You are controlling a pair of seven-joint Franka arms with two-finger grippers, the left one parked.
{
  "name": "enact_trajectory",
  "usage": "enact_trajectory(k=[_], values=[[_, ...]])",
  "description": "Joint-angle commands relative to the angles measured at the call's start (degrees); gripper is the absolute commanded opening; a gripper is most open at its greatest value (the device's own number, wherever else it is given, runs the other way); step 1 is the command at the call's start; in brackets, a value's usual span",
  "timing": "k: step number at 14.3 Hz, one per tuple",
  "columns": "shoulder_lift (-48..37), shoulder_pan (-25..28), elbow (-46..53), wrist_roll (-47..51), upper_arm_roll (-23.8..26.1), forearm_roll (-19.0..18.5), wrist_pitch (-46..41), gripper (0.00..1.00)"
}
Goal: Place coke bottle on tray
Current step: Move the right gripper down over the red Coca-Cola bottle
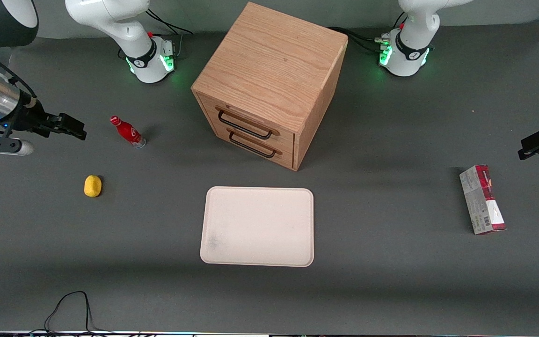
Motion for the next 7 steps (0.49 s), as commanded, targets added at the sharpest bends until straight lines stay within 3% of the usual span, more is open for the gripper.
enact_trajectory(k=[1,3,7], values=[[-11.36,0.29,-17.98,-1.57,-0.28,-2.01,8.47,1.00],[-18.31,0.29,-31.08,-1.57,-0.45,-3.34,17.43,1.00],[-22.82,0.12,-46.84,-1.57,-1.94,-3.61,29.05,1.00]])
